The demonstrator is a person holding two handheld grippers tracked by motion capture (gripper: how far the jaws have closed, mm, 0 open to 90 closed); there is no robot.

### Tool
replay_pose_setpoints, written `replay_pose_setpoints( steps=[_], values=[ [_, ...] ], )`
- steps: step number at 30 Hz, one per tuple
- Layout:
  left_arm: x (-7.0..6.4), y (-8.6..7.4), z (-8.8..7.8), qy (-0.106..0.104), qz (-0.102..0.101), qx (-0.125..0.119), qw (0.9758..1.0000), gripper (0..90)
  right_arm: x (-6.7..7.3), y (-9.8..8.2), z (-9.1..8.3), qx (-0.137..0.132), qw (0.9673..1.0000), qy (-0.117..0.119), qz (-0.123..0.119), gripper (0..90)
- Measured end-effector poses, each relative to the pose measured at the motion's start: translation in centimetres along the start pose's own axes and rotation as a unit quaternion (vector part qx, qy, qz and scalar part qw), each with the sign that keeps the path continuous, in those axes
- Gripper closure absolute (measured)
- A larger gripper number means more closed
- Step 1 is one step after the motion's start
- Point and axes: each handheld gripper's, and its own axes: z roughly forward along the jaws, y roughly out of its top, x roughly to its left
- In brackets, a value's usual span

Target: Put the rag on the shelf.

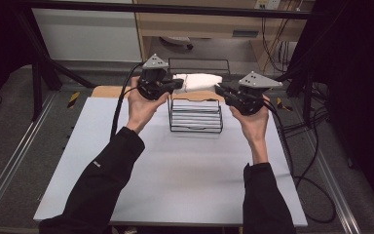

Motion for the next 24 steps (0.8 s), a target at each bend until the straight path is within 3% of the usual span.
replay_pose_setpoints(
  steps=[6,10,14,17,20,24],
  values=[
    [0.0,-0.7,0.5,0.004,-0.002,0.004,1.0,89.7,0.1,-0.1,0.0,0.006,1.0,0.001,-0.002,77.8],
    [0.1,-0.7,0.6,0.006,-0.004,0.007,1.0,89.8,0.2,0.0,-0.3,0.004,1.0,0.006,-0.004,69.5],
    [0.0,-0.8,0.8,0.012,0.001,0.009,0.9999,89.8,0.1,0.2,-0.9,-0.013,0.9997,0.015,0.01,62.6],
    [0.0,-0.9,0.8,0.014,0.001,0.009,0.9999,89.8,0.1,0.6,-1.1,-0.014,0.9996,0.02,0.014,71.6],
    [0.0,-0.9,0.9,0.014,0.003,0.009,0.9999,89.8,0.3,0.6,-0.4,0.006,0.9994,0.024,0.024,84.6],
    [-0.1,-1.3,1.0,0.016,0.007,0.012,0.9998,89.8,0.4,-0.3,0.6,0.034,0.9987,0.017,0.035,90.0]
  ],
)
